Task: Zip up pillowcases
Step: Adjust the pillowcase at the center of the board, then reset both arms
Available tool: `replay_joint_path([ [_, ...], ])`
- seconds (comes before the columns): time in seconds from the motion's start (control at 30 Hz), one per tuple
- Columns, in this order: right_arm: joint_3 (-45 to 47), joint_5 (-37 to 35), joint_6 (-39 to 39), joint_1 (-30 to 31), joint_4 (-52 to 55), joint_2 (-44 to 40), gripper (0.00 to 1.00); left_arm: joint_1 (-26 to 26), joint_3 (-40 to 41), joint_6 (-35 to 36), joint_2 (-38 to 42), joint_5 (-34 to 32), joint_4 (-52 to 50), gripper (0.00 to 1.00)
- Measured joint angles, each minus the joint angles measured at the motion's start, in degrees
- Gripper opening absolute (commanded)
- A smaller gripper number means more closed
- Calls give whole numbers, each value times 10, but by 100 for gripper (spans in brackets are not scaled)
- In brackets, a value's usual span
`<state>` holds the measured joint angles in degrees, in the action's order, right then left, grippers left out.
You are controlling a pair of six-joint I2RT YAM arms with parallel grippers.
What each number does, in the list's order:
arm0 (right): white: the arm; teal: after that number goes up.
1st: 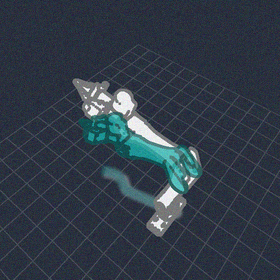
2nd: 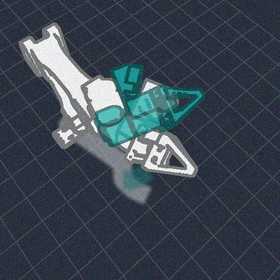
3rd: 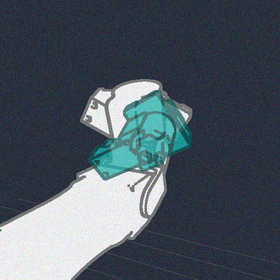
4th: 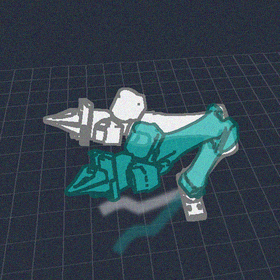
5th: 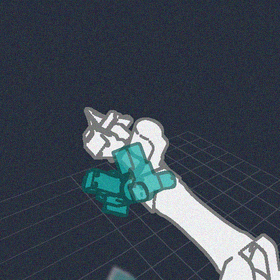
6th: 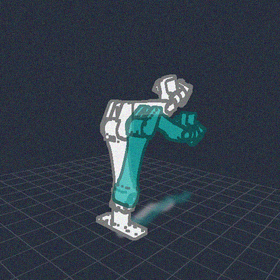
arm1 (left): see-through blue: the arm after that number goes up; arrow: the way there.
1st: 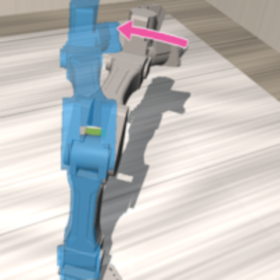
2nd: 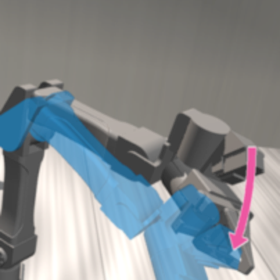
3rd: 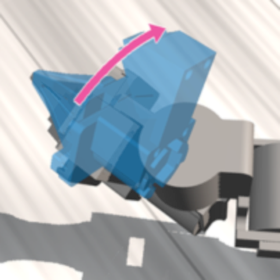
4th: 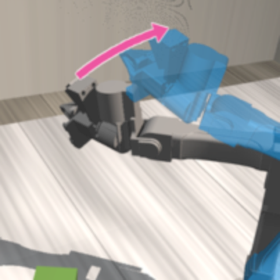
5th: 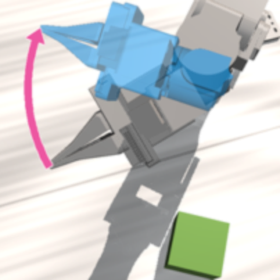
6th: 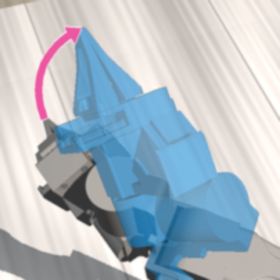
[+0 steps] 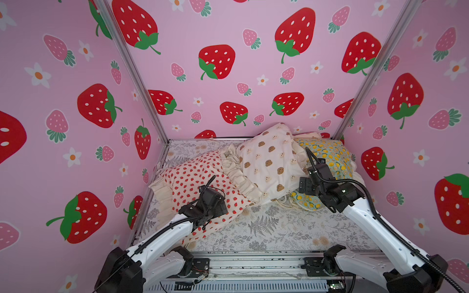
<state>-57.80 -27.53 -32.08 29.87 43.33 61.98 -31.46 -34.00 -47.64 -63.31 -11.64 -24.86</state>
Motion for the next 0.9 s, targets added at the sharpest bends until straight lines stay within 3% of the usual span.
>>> replay_joint_path([
  [0.13,57,-20,-2,-61,-50,3,100,42,0,-2,-56,-15,55,99],
  [0.4,137,-46,35,-159,-211,75,100,218,-32,45,-150,-34,118,99],
  [0.5,157,-36,56,-193,-281,112,100,242,-54,69,-161,-45,131,99],
  [0.7,157,0,122,-242,-387,178,100,244,-56,116,-105,-56,144,99],
  [0.9,203,29,202,-263,-556,215,99,264,12,194,12,-127,224,99],
])
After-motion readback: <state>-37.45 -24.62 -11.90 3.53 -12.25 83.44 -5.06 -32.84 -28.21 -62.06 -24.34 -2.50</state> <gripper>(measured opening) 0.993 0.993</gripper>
